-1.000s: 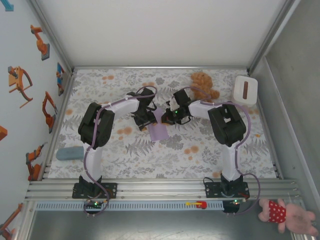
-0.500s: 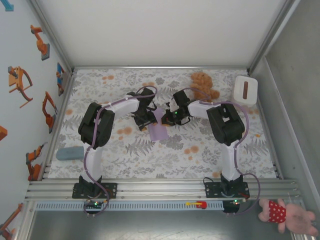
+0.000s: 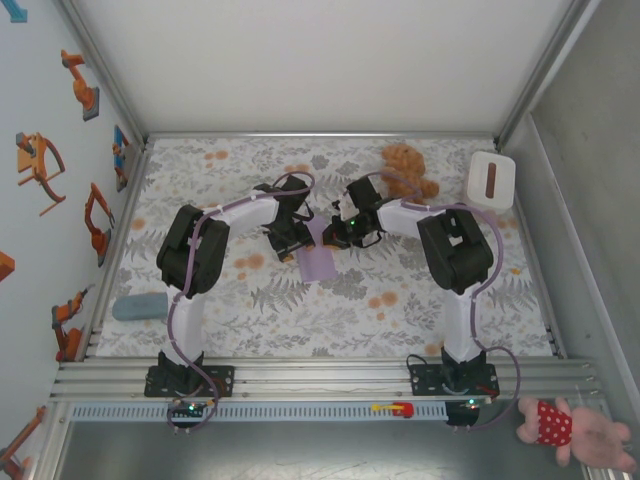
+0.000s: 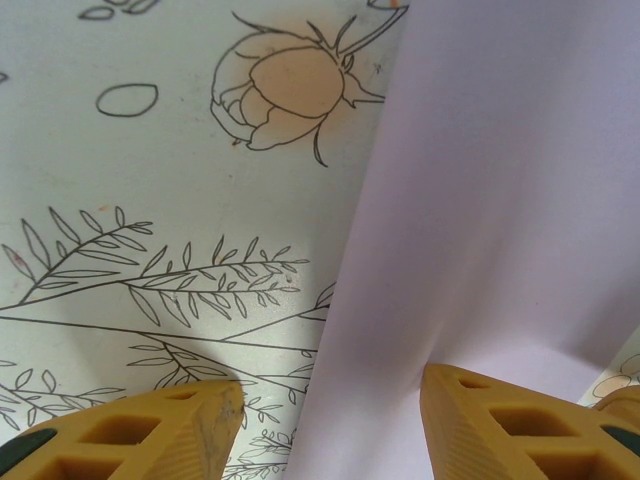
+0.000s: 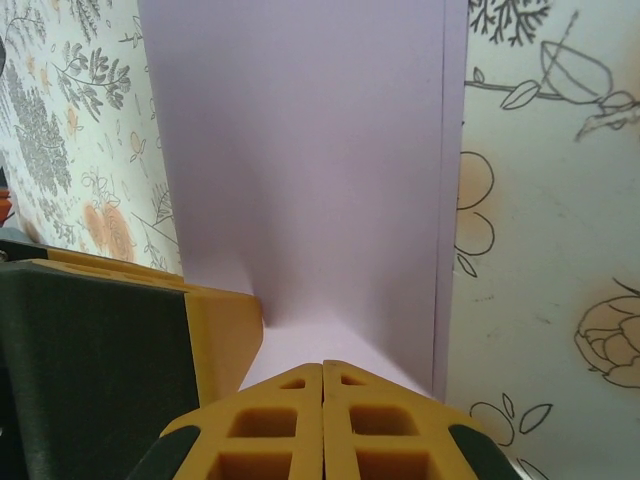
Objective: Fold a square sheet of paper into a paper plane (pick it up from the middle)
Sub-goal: Hold the square sheet of paper at the center of the table.
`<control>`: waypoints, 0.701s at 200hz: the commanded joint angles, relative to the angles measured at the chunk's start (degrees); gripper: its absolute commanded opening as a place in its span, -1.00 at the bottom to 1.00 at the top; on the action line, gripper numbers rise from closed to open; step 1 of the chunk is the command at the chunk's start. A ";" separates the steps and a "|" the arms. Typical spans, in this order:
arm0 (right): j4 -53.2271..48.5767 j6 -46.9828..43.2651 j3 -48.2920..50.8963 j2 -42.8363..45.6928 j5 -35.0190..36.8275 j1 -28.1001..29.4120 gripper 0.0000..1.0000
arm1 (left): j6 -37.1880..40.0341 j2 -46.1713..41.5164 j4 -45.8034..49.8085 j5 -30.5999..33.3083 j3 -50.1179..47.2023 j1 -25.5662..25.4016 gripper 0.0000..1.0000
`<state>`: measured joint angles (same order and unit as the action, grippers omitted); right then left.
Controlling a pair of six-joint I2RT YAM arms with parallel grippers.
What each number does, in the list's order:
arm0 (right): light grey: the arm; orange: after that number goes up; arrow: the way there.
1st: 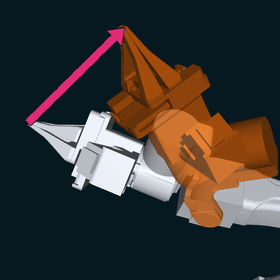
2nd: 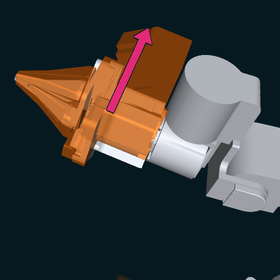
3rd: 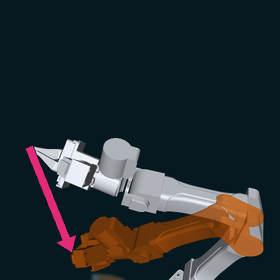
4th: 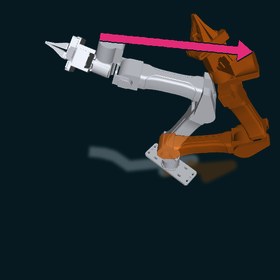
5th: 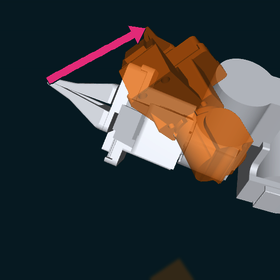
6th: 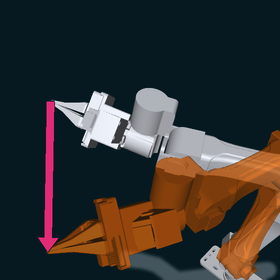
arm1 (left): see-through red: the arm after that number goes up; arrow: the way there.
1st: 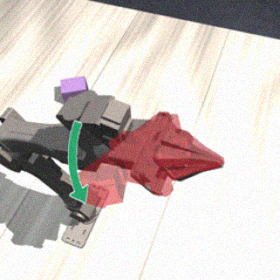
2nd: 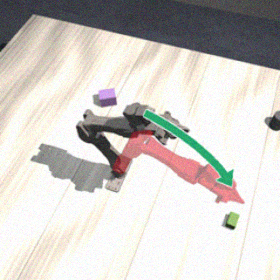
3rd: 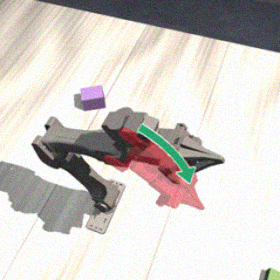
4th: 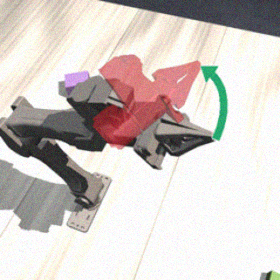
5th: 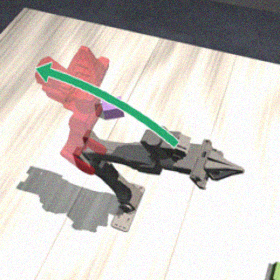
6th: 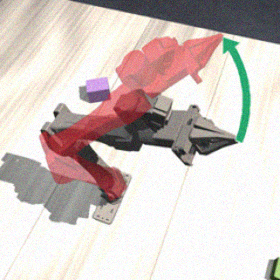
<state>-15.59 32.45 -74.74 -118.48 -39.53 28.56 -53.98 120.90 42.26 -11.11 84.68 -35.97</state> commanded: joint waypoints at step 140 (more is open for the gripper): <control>-1.21 -0.66 -0.84 -3.27 -0.36 0.36 -0.88 | 0.98 17.33 -3.96 -3.00 -6.33 -2.17 0.10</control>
<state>-15.64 32.45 -74.74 -120.14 -39.66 28.56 -53.98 121.47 43.00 -11.38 85.47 -35.97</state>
